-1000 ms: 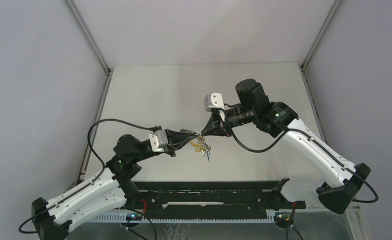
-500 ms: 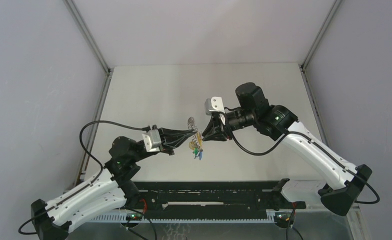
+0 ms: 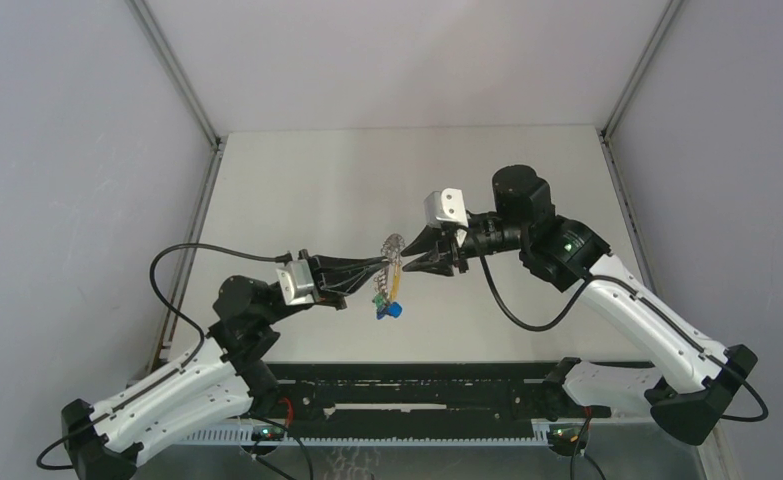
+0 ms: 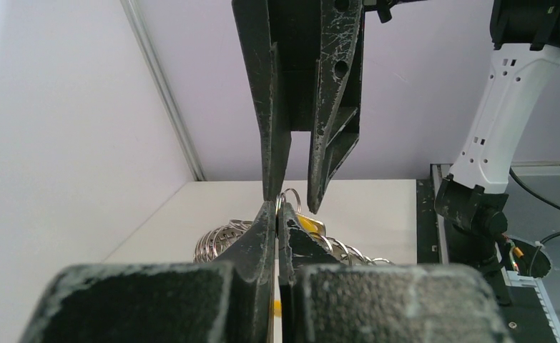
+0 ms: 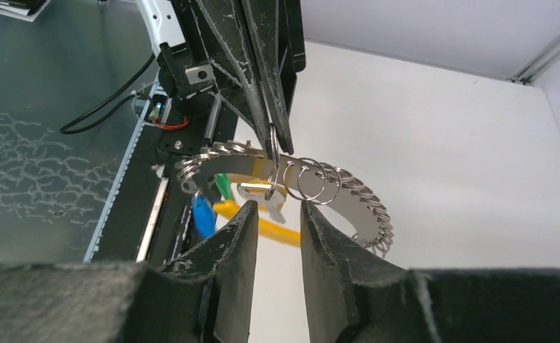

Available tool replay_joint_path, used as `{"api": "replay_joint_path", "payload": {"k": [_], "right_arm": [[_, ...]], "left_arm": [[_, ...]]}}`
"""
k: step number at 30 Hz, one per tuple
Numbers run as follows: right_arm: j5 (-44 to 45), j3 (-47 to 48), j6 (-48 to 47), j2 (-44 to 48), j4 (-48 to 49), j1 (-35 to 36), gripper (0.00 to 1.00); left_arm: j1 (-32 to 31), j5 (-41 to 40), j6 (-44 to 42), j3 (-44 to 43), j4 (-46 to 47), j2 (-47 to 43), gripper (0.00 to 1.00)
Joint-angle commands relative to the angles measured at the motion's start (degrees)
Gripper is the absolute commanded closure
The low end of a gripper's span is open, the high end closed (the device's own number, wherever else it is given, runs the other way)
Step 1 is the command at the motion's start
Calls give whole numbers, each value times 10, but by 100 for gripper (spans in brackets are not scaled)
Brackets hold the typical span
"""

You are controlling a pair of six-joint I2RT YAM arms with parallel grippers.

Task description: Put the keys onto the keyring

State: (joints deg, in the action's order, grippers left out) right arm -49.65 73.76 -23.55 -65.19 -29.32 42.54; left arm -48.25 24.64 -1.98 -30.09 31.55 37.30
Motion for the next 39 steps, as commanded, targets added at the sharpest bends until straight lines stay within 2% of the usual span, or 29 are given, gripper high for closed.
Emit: {"api": "replay_joint_path", "payload": {"k": [1,12,16,21,24,27,30,34,39], "right_arm": [[-5,-1,20,4,69,11,72],[-5,-12,46,-16,106,26,73],[-3,-12,45,-19,94,26,80],[-3,-12,42,-16,85,26,100],[21,-12,34,-5,68,24,100],[56,-5,5,8,20,22,100],[94,37,-33,0,-70,25,100],[172,104,-77,-33,-187,49,100],[269,185,-103,-86,-302,91,100]], "left_arm": [[2,8,18,12,60,2,100],[2,4,27,16,83,12,100],[2,-2,30,17,93,14,100],[2,1,32,16,90,18,100],[2,-10,17,7,38,13,94],[1,-27,-1,-3,-29,1,80],[2,-32,-15,-14,-98,-7,70],[2,-27,-31,-34,-161,-1,66],[2,-15,-31,-37,-155,5,65]]}}
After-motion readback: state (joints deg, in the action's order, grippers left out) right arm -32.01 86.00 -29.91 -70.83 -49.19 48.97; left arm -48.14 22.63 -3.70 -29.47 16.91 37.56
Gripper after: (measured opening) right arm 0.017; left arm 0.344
